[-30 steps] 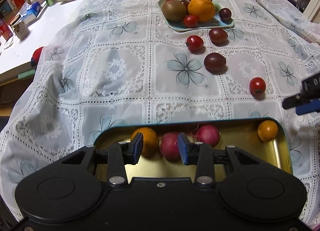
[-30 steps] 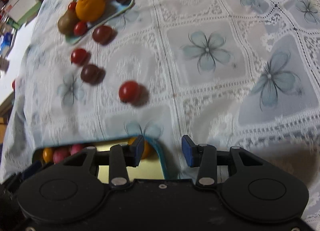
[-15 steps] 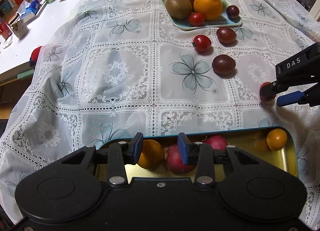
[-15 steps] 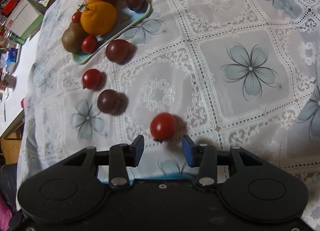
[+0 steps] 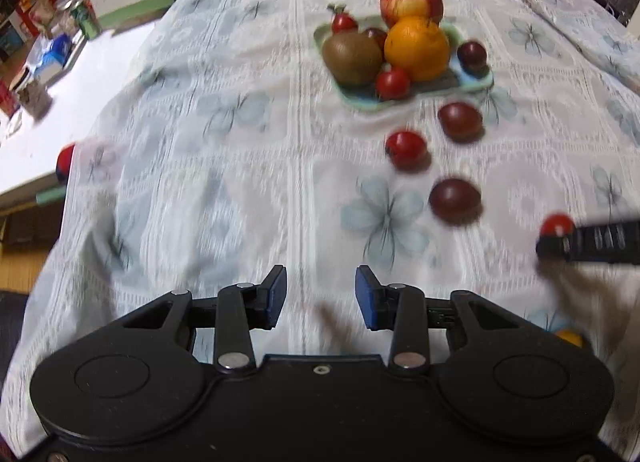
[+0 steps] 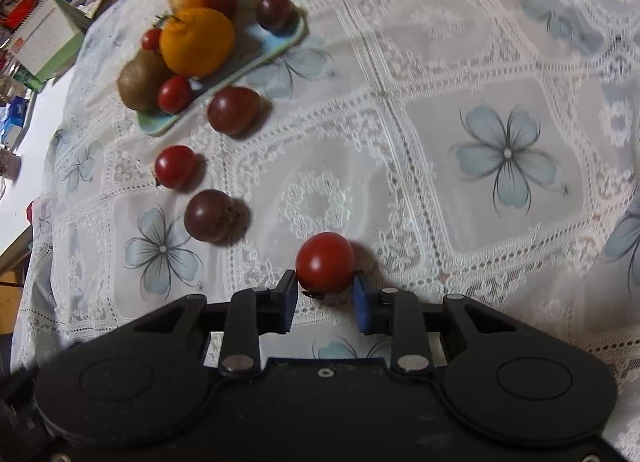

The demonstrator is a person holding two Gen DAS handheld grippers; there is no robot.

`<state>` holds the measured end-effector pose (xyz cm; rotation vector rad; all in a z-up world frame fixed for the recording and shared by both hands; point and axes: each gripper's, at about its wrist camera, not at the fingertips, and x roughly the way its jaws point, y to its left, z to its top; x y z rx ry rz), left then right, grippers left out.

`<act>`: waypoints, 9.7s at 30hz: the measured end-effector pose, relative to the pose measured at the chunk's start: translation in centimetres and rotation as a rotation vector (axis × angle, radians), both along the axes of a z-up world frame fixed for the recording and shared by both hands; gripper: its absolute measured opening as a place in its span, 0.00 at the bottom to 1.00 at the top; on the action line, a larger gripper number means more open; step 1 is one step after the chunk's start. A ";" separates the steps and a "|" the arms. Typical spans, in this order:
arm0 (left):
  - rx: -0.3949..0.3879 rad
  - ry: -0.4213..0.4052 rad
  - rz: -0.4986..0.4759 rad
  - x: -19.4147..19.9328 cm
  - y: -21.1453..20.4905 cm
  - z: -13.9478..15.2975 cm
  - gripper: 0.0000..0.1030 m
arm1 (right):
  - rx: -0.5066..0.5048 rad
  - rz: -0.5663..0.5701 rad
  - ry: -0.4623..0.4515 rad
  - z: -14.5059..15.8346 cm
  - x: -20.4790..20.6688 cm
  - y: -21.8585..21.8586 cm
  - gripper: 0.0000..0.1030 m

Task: Organize fruits
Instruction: 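Grasp a red cherry tomato with the right gripper while the left gripper grasps another, then carry both red cherry tomatoes over the gold tray and open both grippers, then lift both open grippers from the tray toward the loose dark plums, then grasp a dark red plum with the right gripper while the left gripper grasps another, then carry both dark red plums over the gold tray and open both grippers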

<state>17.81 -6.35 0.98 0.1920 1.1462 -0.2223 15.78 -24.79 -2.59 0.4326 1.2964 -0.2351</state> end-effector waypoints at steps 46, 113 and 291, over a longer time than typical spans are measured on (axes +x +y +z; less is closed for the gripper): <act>-0.087 -0.023 -0.015 -0.2 -1.2 2.9 0.43 | 0.051 0.069 -0.137 4.4 -4.2 -0.3 0.29; -0.075 0.071 0.187 -14.5 6.7 -0.1 0.44 | -0.054 0.370 0.013 4.0 -13.9 6.3 0.32; -0.142 0.033 -0.024 -14.5 1.8 2.3 0.47 | 0.011 0.251 -0.146 5.9 -11.2 2.6 0.43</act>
